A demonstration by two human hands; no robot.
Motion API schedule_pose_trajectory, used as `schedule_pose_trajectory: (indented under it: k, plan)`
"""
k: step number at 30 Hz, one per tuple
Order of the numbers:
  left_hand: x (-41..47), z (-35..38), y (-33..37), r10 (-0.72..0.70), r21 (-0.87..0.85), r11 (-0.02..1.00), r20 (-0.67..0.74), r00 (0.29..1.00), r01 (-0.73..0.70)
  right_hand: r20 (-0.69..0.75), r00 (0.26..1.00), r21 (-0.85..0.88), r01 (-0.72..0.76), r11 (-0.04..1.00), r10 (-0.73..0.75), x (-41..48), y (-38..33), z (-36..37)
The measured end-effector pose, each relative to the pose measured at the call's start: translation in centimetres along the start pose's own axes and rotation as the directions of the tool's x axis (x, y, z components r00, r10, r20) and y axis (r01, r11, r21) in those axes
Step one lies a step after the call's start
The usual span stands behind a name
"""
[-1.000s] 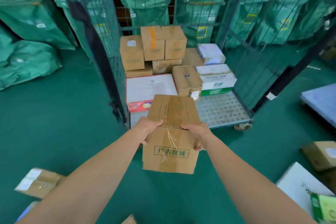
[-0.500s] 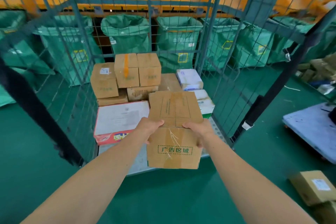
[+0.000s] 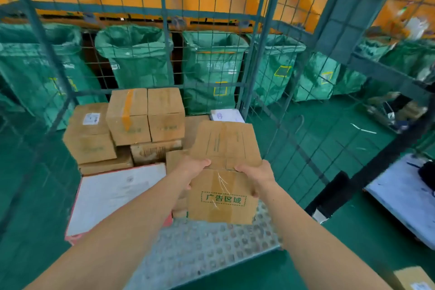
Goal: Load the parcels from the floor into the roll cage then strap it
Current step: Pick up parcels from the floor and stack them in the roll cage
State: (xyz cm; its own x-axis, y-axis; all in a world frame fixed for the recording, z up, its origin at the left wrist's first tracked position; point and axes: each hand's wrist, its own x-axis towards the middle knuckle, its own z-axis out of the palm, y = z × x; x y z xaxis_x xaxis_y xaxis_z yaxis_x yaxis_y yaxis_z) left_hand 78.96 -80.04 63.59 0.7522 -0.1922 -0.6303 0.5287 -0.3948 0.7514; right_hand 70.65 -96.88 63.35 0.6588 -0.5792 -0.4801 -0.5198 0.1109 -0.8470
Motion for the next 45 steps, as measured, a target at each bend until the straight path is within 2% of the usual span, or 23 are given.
schedule_pose_trajectory:
  k: [3,7,14,21,29,33,39,45]
  plan:
    - [3.8,0.4,2.9,0.007,-0.014,1.0,0.0,1.0,-0.007,-0.013,1.0,-0.012,0.001,1.0,-0.001,4.3,-2.5,0.2]
    - [8.7,0.6,6.3,0.027,-0.028,0.999,-0.031,0.999,-0.027,0.044,0.999,-0.001,0.031,1.0,-0.031,10.0,-5.5,1.3]
    - [19.6,1.4,13.0,-0.011,-0.048,0.999,-0.186,0.983,0.002,0.148,0.989,-0.054,0.029,0.998,-0.02,23.7,-11.2,4.7]
    - [33.5,2.4,17.8,-0.072,-0.008,0.997,-0.355,0.932,0.074,0.227,0.973,-0.11,0.067,0.992,-0.041,40.7,-13.8,9.9]
    - [47.3,1.4,18.8,-0.116,0.02,0.99,-0.461,0.88,0.141,0.271,0.962,-0.131,0.059,0.99,-0.022,54.2,-13.2,17.5]
    - [52.4,0.8,18.0,-0.084,0.01,0.995,-0.52,0.85,0.104,0.282,0.959,-0.115,0.044,0.992,-0.01,58.9,-11.1,21.2]
    - [55.9,0.7,15.7,-0.031,0.21,0.965,-0.509,0.86,0.159,0.256,0.966,-0.154,0.015,0.988,0.026,62.6,-8.6,24.5]
    - [56.6,2.5,13.4,-0.022,0.362,0.905,-0.487,0.873,0.224,0.311,0.943,-0.342,-0.005,0.94,0.118,63.5,-6.9,25.6]
